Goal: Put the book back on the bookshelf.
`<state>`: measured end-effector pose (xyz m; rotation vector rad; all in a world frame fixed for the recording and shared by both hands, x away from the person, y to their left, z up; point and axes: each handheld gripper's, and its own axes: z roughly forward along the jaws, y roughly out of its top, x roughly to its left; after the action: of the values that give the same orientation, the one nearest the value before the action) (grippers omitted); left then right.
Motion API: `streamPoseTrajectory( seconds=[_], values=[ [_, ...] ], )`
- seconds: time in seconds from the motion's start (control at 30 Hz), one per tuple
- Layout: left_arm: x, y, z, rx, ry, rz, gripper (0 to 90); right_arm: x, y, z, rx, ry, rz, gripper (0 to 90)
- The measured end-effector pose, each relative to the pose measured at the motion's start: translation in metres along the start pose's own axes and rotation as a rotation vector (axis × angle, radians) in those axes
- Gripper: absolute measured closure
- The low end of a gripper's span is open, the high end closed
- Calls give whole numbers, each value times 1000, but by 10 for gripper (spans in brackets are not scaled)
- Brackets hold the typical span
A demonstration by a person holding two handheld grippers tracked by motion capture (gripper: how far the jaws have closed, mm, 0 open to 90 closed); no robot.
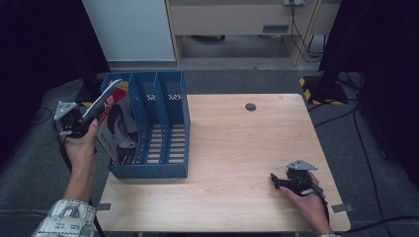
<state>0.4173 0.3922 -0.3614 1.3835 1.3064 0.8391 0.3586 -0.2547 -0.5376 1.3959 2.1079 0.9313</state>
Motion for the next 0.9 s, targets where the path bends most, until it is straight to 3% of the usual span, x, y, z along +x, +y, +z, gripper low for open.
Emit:
streamPoseTrajectory(
  seconds=[0.2,0.37,0.63,0.73,0.9],
  values=[
    [2,-1,-8,-40,-27,-23,865,0,0,0,0,-1,-1,219],
    [1,3,-10,-60,-39,-4,866,0,0,0,-3,-3,3,219],
    [-3,6,-9,-130,-50,1,866,0,0,0,-2,-1,3,219],
    [-3,3,-7,-177,-60,-14,866,0,0,0,-1,-1,3,218],
    [-4,-5,-1,-170,-64,-17,865,0,0,0,0,-1,0,219]
  ],
)
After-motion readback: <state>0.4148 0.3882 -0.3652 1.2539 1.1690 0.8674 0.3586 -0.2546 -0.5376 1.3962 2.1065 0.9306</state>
